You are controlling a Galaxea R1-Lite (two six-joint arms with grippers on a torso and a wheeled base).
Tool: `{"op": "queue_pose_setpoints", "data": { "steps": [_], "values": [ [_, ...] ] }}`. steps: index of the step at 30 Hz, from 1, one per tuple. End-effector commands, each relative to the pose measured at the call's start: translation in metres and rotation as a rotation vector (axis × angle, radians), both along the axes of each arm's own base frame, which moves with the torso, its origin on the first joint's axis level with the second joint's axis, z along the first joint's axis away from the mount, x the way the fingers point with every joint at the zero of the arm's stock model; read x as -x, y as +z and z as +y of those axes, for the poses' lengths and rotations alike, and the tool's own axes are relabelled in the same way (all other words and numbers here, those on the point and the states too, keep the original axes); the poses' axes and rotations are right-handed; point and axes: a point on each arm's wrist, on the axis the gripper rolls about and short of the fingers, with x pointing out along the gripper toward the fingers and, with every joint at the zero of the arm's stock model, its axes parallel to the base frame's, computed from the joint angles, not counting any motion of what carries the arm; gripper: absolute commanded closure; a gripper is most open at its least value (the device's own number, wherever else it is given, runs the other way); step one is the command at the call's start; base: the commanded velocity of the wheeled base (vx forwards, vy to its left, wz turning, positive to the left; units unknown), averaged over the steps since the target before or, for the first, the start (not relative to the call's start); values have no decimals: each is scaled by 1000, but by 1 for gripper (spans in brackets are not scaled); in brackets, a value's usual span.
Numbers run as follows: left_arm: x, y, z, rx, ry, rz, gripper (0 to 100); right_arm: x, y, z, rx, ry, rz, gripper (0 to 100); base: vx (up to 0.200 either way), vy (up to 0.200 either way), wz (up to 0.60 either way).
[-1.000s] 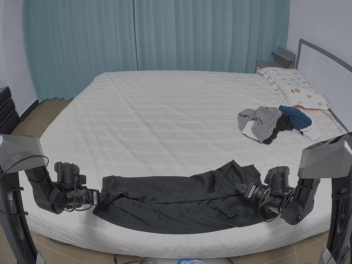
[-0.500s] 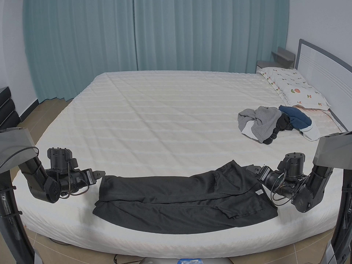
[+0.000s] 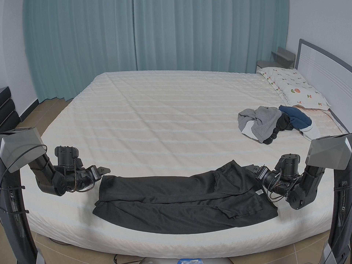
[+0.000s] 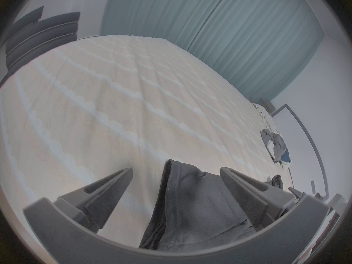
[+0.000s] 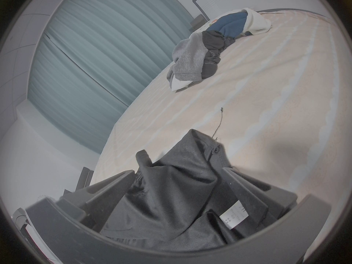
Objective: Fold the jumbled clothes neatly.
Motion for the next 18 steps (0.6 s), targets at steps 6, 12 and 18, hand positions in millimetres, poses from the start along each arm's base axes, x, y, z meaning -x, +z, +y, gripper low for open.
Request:
{"op": "queue_pose_setpoints", "data": {
  "steps": [6, 12, 18],
  "values": [
    [-7, -10, -6, 56, 27, 32, 100, -5, -13, -18, -9, -50, 26, 0, 0, 0, 0],
    [-7, -13, -9, 56, 21, 32, 100, -11, -17, -19, -25, -65, 23, 0, 0, 0, 0],
    [-16, -4, -8, 75, 54, -20, 100, -13, -25, -21, -24, -68, 35, 0, 0, 0, 0]
  ]
}}
